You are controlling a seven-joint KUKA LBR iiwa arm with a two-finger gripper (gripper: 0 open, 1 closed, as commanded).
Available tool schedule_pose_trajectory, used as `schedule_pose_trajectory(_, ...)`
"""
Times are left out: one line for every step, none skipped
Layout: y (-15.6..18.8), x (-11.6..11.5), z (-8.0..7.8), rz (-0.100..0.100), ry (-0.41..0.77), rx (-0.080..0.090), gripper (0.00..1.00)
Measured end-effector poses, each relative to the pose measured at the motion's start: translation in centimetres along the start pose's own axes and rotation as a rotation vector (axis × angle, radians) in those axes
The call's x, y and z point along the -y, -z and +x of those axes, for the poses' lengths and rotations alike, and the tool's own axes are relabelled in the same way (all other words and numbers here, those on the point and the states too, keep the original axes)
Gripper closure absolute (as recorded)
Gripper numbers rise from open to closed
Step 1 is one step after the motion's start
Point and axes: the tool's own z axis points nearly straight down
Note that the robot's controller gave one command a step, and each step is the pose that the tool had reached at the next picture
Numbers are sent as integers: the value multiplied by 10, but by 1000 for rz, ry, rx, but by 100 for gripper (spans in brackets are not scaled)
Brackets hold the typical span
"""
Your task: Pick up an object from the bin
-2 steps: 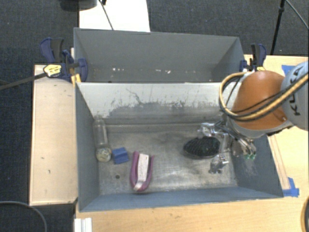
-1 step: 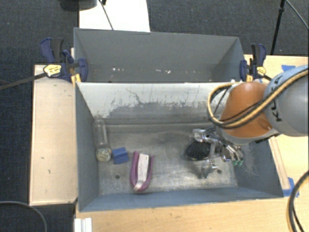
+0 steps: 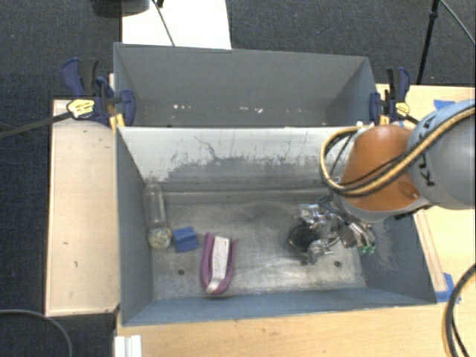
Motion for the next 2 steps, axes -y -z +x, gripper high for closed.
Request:
schedule_pose_trajectory(126, 76, 12, 6, 368, 7, 100)
schedule_pose_trajectory(182, 100, -8, 5, 592, 6, 100)
